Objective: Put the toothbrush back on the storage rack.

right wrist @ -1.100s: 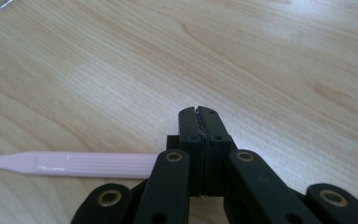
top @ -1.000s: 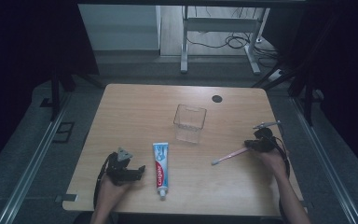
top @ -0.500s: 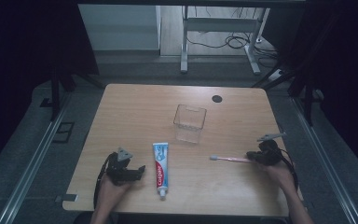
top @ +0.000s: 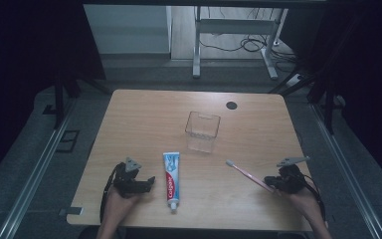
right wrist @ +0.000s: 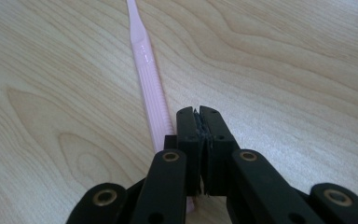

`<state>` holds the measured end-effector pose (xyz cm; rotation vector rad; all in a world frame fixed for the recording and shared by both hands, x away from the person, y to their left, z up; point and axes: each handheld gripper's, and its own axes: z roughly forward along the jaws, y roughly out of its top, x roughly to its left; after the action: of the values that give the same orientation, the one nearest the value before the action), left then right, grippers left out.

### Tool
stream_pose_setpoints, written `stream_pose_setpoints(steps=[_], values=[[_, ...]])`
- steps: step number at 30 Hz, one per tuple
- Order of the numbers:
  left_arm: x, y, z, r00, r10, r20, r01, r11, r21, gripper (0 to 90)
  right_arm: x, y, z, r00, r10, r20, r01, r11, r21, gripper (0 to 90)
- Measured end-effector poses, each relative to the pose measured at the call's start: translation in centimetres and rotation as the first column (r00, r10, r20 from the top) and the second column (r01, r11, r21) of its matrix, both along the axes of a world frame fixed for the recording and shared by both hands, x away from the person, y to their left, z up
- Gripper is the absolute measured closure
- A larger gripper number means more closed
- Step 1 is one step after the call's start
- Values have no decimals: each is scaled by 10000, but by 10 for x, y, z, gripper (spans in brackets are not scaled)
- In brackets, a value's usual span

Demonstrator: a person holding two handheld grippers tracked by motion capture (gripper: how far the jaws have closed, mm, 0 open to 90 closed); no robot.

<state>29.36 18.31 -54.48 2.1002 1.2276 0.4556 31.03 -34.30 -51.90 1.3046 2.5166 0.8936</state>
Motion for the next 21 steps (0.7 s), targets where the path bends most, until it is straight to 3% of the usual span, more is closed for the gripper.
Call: stream_pose_setpoints(steps=[6, 11, 21], values=[[0, 0, 0, 10000, 0, 2, 0, 10000, 12, 133, 4, 4, 9, 9996, 222, -156, -224, 9997, -129, 807], [0, 0, 0, 10000, 11, 7, -11, 10000, -9, 132, 8, 14, 20, 9970, 674, -383, -697, 9957, -609, 750], [0, 0, 0, 10000, 8, 0, -8, 10000, 0, 132, 20, 38, 28, 9818, 1481, -1189, -1663, 9727, -1616, 719]])
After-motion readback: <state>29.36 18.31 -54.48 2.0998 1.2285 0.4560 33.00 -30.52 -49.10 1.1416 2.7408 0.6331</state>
